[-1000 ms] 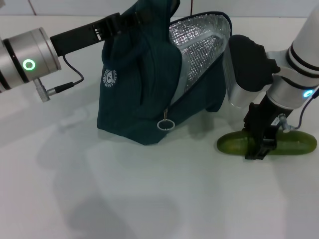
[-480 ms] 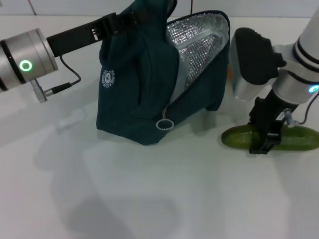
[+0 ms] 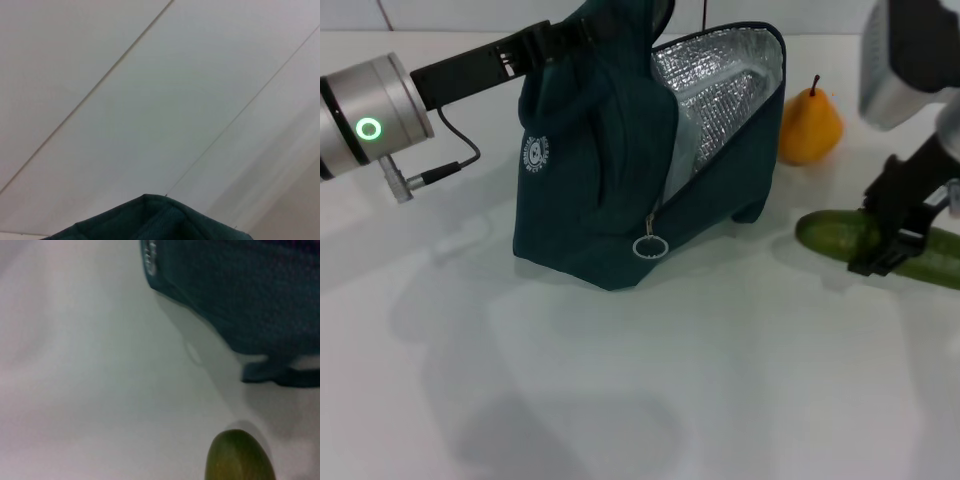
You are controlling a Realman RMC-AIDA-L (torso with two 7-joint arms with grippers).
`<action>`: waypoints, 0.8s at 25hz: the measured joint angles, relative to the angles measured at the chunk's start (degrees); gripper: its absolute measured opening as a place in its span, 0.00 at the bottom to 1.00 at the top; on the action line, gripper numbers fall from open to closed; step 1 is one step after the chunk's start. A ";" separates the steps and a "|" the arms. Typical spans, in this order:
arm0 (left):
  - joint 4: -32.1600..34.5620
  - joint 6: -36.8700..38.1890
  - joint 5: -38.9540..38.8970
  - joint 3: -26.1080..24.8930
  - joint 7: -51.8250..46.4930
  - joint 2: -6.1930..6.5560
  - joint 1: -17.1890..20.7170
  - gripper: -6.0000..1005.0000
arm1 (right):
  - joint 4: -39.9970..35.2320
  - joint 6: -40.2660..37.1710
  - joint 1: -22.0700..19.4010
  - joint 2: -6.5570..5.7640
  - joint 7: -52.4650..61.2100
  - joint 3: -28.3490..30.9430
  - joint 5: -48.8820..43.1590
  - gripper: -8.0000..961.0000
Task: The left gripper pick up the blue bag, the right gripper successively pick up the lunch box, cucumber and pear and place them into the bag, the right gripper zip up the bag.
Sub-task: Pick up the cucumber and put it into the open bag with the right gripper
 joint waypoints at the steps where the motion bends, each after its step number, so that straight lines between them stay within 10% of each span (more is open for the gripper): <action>1: 0.00 0.06 -0.01 0.00 0.02 0.00 -0.02 0.05 | -0.94 -0.29 -0.70 -0.02 0.26 0.84 -0.52 0.59; 20: 0.00 0.19 -0.04 0.01 0.25 -0.03 0.15 0.05 | -16.57 1.57 -8.85 -1.31 0.50 26.80 11.45 0.60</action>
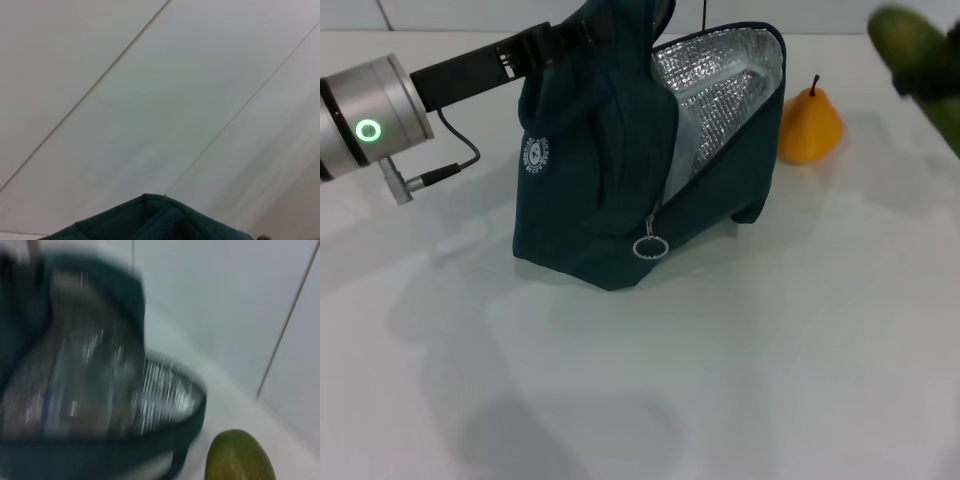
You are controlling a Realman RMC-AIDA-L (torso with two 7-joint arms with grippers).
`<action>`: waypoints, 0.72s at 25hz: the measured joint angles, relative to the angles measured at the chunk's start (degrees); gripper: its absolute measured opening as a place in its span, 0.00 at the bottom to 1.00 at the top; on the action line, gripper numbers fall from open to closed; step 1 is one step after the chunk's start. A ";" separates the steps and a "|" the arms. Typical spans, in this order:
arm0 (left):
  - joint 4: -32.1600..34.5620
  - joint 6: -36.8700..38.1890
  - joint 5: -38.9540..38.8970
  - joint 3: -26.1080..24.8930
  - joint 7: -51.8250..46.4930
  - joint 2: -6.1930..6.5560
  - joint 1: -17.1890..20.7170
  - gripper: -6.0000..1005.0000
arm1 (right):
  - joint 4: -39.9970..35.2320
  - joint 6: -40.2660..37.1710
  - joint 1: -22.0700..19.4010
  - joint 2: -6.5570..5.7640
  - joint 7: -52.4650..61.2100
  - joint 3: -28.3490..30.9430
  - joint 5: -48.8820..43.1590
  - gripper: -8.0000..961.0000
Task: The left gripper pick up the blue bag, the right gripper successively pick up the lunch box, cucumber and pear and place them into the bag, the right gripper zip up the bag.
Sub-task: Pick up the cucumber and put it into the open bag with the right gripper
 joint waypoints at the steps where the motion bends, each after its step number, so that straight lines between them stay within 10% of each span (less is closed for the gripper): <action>1: 0.00 -0.01 0.00 0.00 0.00 -0.02 -0.01 0.05 | -0.65 1.17 -0.55 -0.06 -0.12 0.01 2.61 0.60; 9: 0.00 -0.06 0.00 0.00 0.00 -0.08 -0.43 0.05 | -1.48 10.00 -2.99 0.39 -7.14 0.09 25.47 0.61; 18: -0.14 -0.13 0.00 0.00 0.00 -0.21 -0.47 0.05 | 13.89 13.85 1.05 0.66 -18.06 -0.50 37.38 0.61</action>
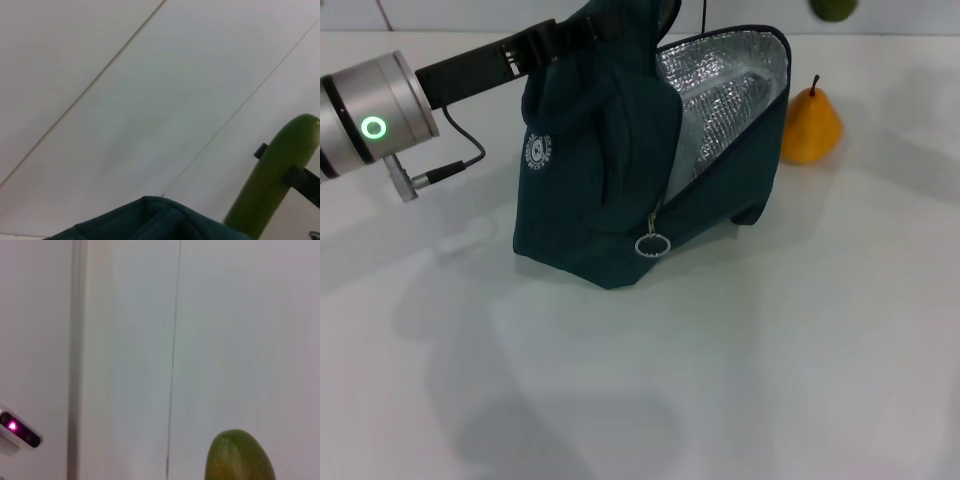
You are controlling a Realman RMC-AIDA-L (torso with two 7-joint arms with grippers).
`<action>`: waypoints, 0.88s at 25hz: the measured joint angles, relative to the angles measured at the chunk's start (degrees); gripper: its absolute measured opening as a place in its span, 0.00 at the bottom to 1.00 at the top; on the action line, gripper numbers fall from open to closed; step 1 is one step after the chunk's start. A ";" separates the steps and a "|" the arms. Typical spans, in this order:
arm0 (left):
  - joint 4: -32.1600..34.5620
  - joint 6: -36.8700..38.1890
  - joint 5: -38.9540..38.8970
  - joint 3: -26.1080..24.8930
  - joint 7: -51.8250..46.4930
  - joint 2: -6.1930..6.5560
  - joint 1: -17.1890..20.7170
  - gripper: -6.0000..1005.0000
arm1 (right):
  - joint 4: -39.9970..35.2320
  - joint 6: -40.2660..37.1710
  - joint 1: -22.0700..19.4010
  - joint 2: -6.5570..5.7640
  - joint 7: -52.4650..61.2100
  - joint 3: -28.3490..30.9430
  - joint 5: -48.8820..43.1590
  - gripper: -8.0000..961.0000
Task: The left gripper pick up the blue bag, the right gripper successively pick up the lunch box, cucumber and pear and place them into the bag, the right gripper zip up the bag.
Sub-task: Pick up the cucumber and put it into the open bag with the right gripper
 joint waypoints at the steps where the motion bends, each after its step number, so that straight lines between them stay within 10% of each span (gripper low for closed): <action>1: -0.18 -0.06 0.00 0.00 0.00 -0.01 0.01 0.05 | 0.00 0.00 0.00 0.00 0.00 0.00 0.00 0.61; 7: -0.68 -0.18 0.01 0.00 0.00 -0.03 -0.18 0.05 | 15.70 1.67 4.25 -0.02 -10.46 0.42 4.35 0.61; 22: -1.88 -0.36 -0.24 0.03 0.71 -0.12 -0.39 0.05 | 26.66 3.88 5.76 0.84 -21.18 -0.05 7.75 0.62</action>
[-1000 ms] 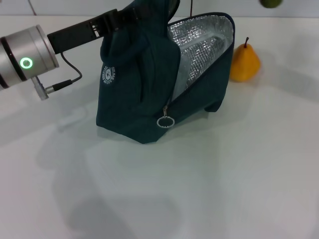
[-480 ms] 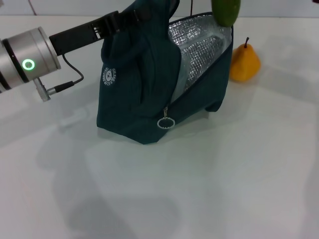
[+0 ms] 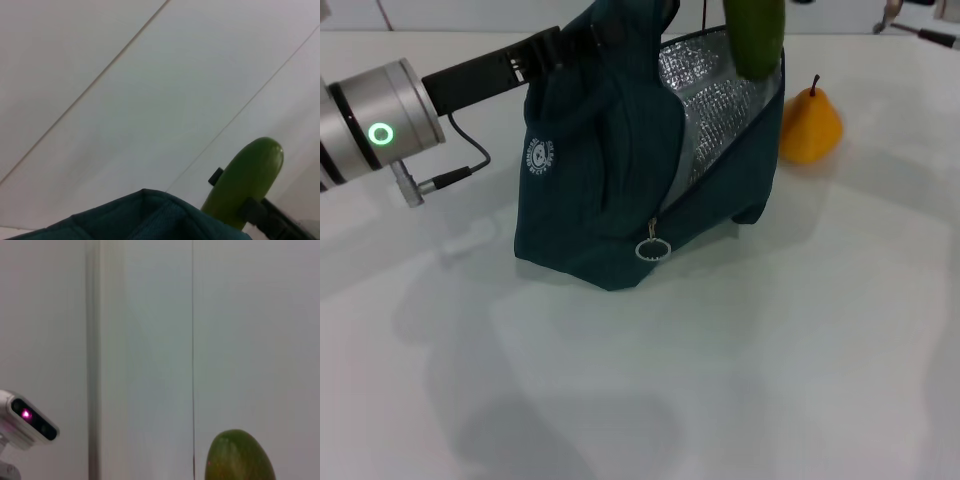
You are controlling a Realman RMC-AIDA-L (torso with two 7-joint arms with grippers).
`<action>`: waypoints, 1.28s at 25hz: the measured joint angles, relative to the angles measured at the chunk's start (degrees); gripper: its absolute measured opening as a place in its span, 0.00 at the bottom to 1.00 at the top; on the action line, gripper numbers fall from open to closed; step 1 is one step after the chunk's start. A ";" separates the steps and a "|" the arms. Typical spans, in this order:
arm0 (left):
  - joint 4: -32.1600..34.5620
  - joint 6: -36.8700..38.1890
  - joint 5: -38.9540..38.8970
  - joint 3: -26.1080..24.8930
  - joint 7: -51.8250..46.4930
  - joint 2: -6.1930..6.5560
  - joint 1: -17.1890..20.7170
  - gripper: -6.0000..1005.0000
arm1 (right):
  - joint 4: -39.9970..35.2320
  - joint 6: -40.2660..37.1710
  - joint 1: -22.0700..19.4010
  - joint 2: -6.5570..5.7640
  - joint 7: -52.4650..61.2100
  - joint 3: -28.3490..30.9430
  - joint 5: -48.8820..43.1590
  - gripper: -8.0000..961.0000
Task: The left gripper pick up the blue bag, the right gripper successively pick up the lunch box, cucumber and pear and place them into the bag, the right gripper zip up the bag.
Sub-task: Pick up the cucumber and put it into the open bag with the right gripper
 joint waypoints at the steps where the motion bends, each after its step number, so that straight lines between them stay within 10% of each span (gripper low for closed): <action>1: -0.28 -0.01 -0.23 0.00 0.20 0.01 -0.06 0.05 | 0.64 0.01 0.09 0.00 -0.47 -0.02 0.00 0.62; 32: -0.91 -0.02 -1.31 -0.11 1.07 0.08 -0.50 0.05 | 8.01 11.28 2.92 0.64 -7.34 -11.72 1.16 0.64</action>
